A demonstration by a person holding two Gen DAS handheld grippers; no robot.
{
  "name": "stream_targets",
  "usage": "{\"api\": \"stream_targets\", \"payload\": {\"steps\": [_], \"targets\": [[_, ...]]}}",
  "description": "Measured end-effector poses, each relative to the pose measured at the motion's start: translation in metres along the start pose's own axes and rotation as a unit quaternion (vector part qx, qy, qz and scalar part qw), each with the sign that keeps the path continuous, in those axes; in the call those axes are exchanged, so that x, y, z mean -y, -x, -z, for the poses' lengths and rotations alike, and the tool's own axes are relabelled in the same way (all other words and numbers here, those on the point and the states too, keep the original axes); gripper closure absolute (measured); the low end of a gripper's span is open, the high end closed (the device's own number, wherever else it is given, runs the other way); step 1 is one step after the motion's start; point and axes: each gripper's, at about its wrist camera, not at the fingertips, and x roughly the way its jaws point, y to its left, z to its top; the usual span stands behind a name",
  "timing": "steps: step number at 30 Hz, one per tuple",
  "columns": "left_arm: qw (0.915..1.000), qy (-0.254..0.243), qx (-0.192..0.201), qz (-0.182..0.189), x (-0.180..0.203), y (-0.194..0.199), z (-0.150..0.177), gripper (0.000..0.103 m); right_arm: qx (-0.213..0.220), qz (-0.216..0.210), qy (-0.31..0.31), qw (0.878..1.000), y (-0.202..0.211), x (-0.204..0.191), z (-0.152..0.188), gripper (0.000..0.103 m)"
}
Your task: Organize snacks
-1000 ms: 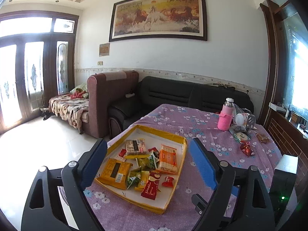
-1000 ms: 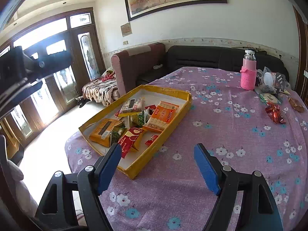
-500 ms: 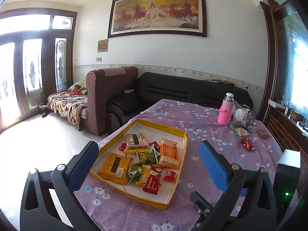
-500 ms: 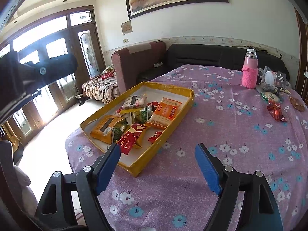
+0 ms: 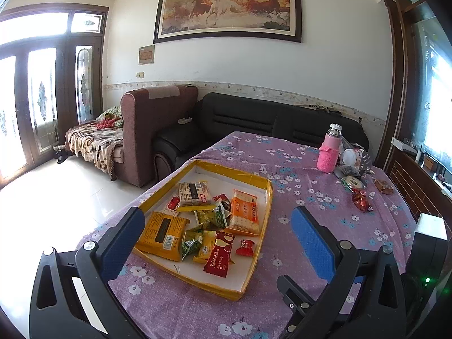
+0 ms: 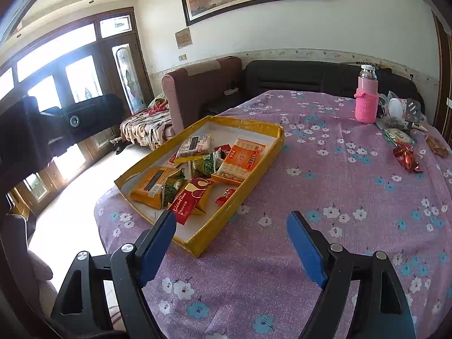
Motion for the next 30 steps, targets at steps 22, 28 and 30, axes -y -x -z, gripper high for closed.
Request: {"api": "stream_targets", "payload": {"steps": [22, 28, 30], "targets": [[0.9993, 0.009, -0.022, 0.027, 0.004, -0.006, 0.001, 0.000, 0.011, -0.006, -0.020, 1.000, 0.003, 0.012, 0.001, 0.019], [0.9991, 0.007, -0.031, 0.029, 0.004, -0.008, 0.004, 0.000, 0.010, -0.005, -0.016, 1.000, 0.002, 0.013, 0.002, 0.018], [0.9989, 0.006, -0.035, 0.032, 0.004, -0.010, 0.003, 0.000, 0.008, -0.002, -0.019, 1.000, 0.001, 0.015, 0.002, 0.018]]}}
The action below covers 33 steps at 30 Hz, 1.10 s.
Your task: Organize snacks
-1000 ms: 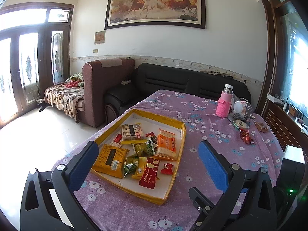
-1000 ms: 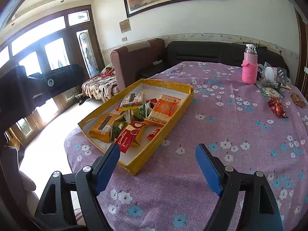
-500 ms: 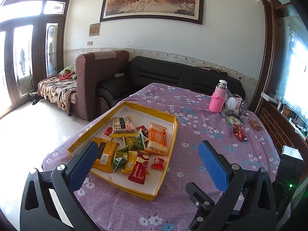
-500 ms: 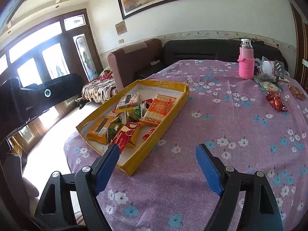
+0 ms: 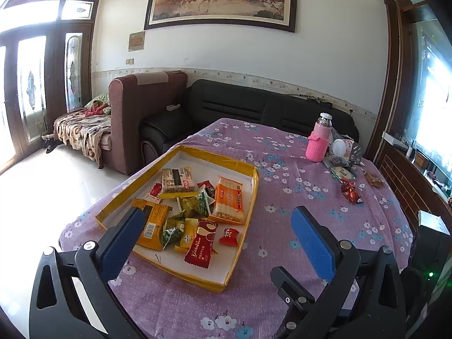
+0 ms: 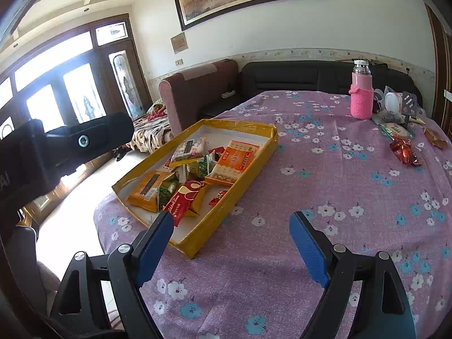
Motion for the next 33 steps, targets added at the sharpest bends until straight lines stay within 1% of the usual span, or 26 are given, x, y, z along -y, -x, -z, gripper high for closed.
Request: {"api": "stream_targets", "payload": {"steps": [3, 5, 7, 10, 13, 14, 16, 19, 21, 23, 28, 29, 30, 31, 32, 33], "targets": [[0.9999, -0.001, -0.007, 0.009, 0.001, -0.004, -0.001, 0.000, -0.003, 0.013, -0.003, 1.000, 0.000, 0.014, -0.001, 0.018], [0.9995, 0.002, -0.020, 0.026, 0.002, -0.010, -0.003, 0.000, -0.007, 0.024, -0.017, 1.000, 0.003, 0.035, -0.005, 0.018], [0.9974, 0.008, -0.046, 0.055, 0.006, -0.022, -0.003, 0.000, -0.007, 0.037, -0.042, 0.998, 0.007, 0.066, -0.012, 0.018], [0.9938, 0.005, -0.075, 0.082, 0.017, -0.037, 0.000, 0.000, -0.006, 0.073, -0.088, 0.993, 0.010, 0.129, -0.027, 0.017], [0.9911, -0.010, -0.088, 0.099, 0.033, -0.049, 0.005, 0.000, 0.003, 0.134, -0.131, 0.982, 0.009, 0.208, -0.047, 0.017], [0.9902, -0.014, -0.092, 0.104, 0.036, -0.053, 0.006, 0.000, 0.001, 0.144, -0.144, 0.979, 0.007, 0.229, -0.053, 0.017], [0.9877, -0.017, -0.104, 0.116, 0.044, -0.062, 0.006, 0.000, -0.007, 0.146, -0.183, 0.972, -0.004, 0.276, -0.065, 0.017], [0.9841, -0.017, -0.120, 0.130, 0.052, -0.077, 0.007, 0.000, -0.012, 0.144, -0.253, 0.957, -0.026, 0.343, -0.075, 0.019], [0.9828, -0.022, -0.126, 0.133, 0.056, -0.085, 0.007, 0.000, -0.019, 0.143, -0.284, 0.948, -0.043, 0.370, -0.078, 0.024], [0.9815, -0.031, -0.134, 0.133, 0.061, -0.095, 0.008, 0.000, -0.030, 0.138, -0.307, 0.941, -0.065, 0.393, -0.082, 0.030], [0.9777, -0.039, -0.154, 0.138, 0.068, -0.116, 0.010, 0.000, -0.043, 0.141, -0.344, 0.927, -0.109, 0.430, -0.091, 0.032], [0.9769, -0.040, -0.157, 0.139, 0.070, -0.120, 0.011, 0.000, -0.050, 0.137, -0.346, 0.927, -0.117, 0.432, -0.092, 0.036], [0.9762, -0.040, -0.160, 0.141, 0.071, -0.123, 0.012, 0.000, -0.060, 0.134, -0.339, 0.929, -0.126, 0.430, -0.093, 0.045], [0.9750, -0.040, -0.165, 0.144, 0.073, -0.127, 0.013, 0.000, -0.073, 0.133, -0.323, 0.934, -0.133, 0.425, -0.095, 0.048], [0.9740, -0.041, -0.170, 0.145, 0.074, -0.131, 0.014, 0.000, -0.084, 0.139, -0.289, 0.943, -0.141, 0.412, -0.099, 0.053], [0.9733, -0.040, -0.173, 0.145, 0.076, -0.134, 0.014, 0.000, -0.097, 0.135, -0.260, 0.951, -0.146, 0.400, -0.100, 0.061]]}}
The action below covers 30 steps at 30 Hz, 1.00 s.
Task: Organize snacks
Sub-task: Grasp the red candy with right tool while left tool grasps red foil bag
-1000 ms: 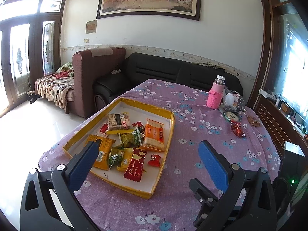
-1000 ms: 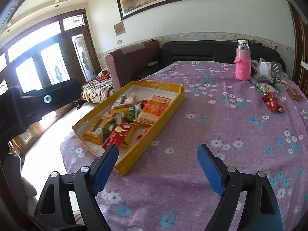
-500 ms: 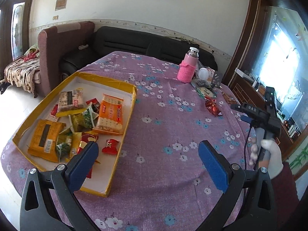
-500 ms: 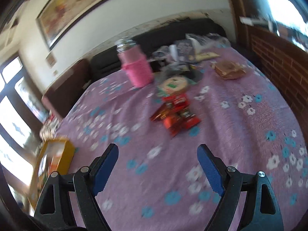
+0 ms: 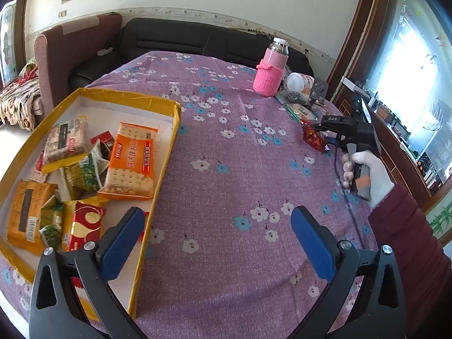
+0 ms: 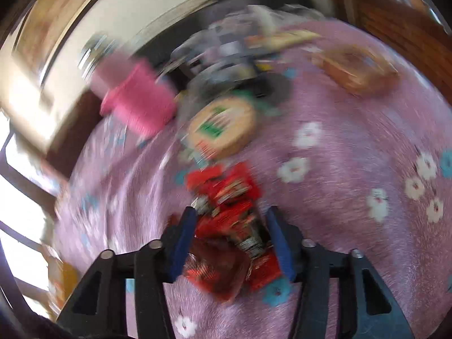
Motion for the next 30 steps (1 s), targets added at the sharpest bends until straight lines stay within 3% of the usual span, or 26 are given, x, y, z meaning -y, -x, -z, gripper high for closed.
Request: {"api": "stream_targets", "payload": {"steps": [4, 6, 8, 12, 17, 21, 24, 25, 27, 30], "targets": [[0.9999, -0.001, -0.011, 0.005, 0.002, -0.010, -0.001, 0.000, -0.073, -0.077, 0.093, 0.990, 0.002, -0.047, 0.035, 0.066], [0.9998, -0.005, -0.016, 0.008, 0.004, -0.012, 0.000, 0.000, -0.121, -0.162, 0.111, 0.973, 0.013, -0.060, 0.055, 0.066], [0.9997, -0.006, -0.020, 0.013, 0.003, -0.014, 0.000, 0.000, -0.108, -0.192, 0.118, 0.968, 0.036, -0.061, 0.063, 0.063], [0.9990, 0.011, -0.031, 0.029, -0.002, -0.022, -0.001, 0.000, -0.067, -0.140, 0.096, 0.983, 0.058, -0.047, 0.071, 0.058], [0.9967, 0.035, -0.049, 0.054, -0.004, -0.024, 0.003, 0.000, -0.066, -0.101, 0.125, 0.985, 0.046, -0.065, 0.088, 0.046], [0.9973, 0.023, -0.049, 0.051, 0.004, -0.018, 0.007, 0.000, -0.037, -0.048, 0.124, 0.990, 0.029, -0.077, 0.089, 0.045], [0.9976, 0.009, -0.049, 0.048, 0.012, -0.015, 0.007, 0.000, -0.026, -0.031, 0.127, 0.991, 0.019, -0.083, 0.087, 0.045], [0.9976, 0.005, -0.050, 0.048, 0.015, -0.015, 0.007, 0.000, -0.025, -0.023, 0.134, 0.990, 0.017, -0.086, 0.086, 0.046], [0.9968, 0.001, -0.058, 0.055, 0.023, -0.019, 0.006, 0.000, -0.021, 0.002, 0.153, 0.988, 0.016, -0.091, 0.086, 0.076], [0.9947, -0.005, -0.075, 0.071, 0.036, -0.027, 0.004, 0.000, -0.025, -0.015, 0.139, 0.990, 0.022, -0.080, 0.087, 0.077]]}}
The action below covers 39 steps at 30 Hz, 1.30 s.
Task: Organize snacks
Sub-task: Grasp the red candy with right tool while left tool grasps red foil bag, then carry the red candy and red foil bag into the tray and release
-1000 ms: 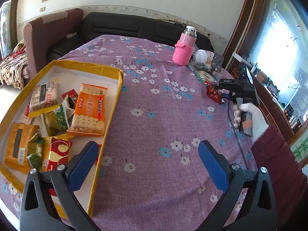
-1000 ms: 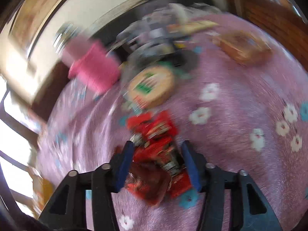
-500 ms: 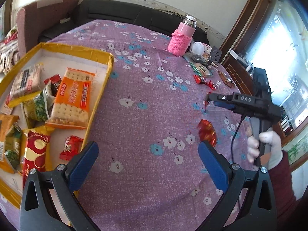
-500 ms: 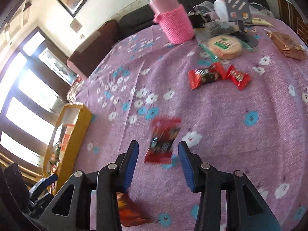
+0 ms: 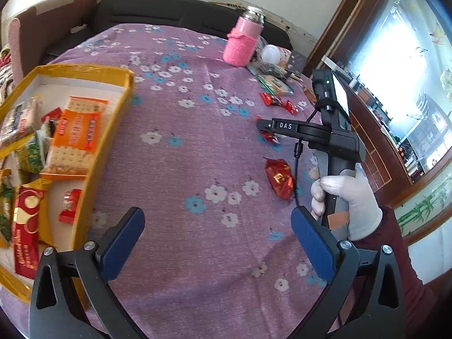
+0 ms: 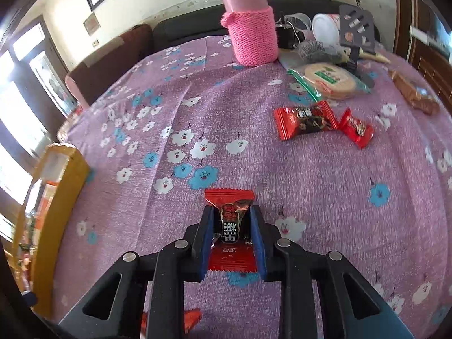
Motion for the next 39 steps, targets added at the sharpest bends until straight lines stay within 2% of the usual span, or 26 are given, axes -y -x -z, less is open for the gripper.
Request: {"api": "stream_targets", "payload": {"steps": [4, 9, 13, 16, 17, 18, 19, 20, 21, 22, 27, 32, 36, 39], "targets": [[0.9996, -0.014, -0.022, 0.007, 0.018, -0.019, -0.006, 0.000, 0.032, -0.033, -0.044, 0.998, 0.033, 0.027, 0.020, 0.077], [0.9985, -0.023, -0.046, 0.020, 0.046, -0.056, -0.019, 0.000, 0.085, -0.081, -0.096, 0.988, 0.072, 0.063, 0.047, 0.077], [0.9976, -0.044, -0.053, -0.001, 0.070, -0.088, -0.028, 0.000, 0.088, -0.114, -0.132, 0.981, 0.072, 0.082, 0.050, 0.076], [0.9949, -0.078, -0.057, -0.028, 0.087, -0.109, -0.030, 0.000, 0.088, -0.119, -0.134, 0.980, 0.072, 0.086, 0.048, 0.076], [0.9938, -0.090, -0.058, -0.033, 0.092, -0.114, -0.029, 0.010, 0.090, -0.117, -0.132, 0.980, 0.073, 0.085, 0.047, 0.076], [0.9926, -0.100, -0.057, -0.040, 0.094, -0.118, -0.028, 0.034, 0.091, -0.117, -0.130, 0.980, 0.074, 0.085, 0.047, 0.076], [0.9921, -0.103, -0.061, -0.036, 0.094, -0.122, -0.027, 0.046, 0.092, -0.116, -0.129, 0.981, 0.074, 0.084, 0.047, 0.076], [0.9924, -0.107, -0.048, -0.038, 0.094, -0.120, -0.026, 0.054, 0.093, -0.115, -0.128, 0.981, 0.074, 0.084, 0.047, 0.076], [0.9929, -0.105, -0.046, -0.031, 0.092, -0.119, -0.027, 0.069, 0.093, -0.117, -0.128, 0.980, 0.074, 0.084, 0.047, 0.076], [0.9939, -0.097, -0.049, -0.021, 0.088, -0.118, -0.026, 0.069, 0.093, -0.119, -0.128, 0.980, 0.074, 0.083, 0.047, 0.076], [0.9978, -0.059, -0.030, -0.009, 0.069, -0.094, -0.025, 0.069, 0.094, -0.116, -0.125, 0.981, 0.072, 0.081, 0.048, 0.076], [0.9998, -0.020, 0.010, -0.001, 0.034, -0.042, -0.023, 0.068, 0.099, -0.112, -0.117, 0.982, 0.072, 0.076, 0.051, 0.076], [0.9984, 0.028, 0.047, -0.011, -0.012, 0.012, -0.016, 0.068, 0.099, -0.106, -0.107, 0.984, 0.070, 0.067, 0.053, 0.076], [0.9946, 0.063, 0.073, -0.040, -0.055, 0.048, -0.007, 0.068, 0.086, -0.109, -0.104, 0.985, 0.069, 0.052, 0.054, 0.076]]}}
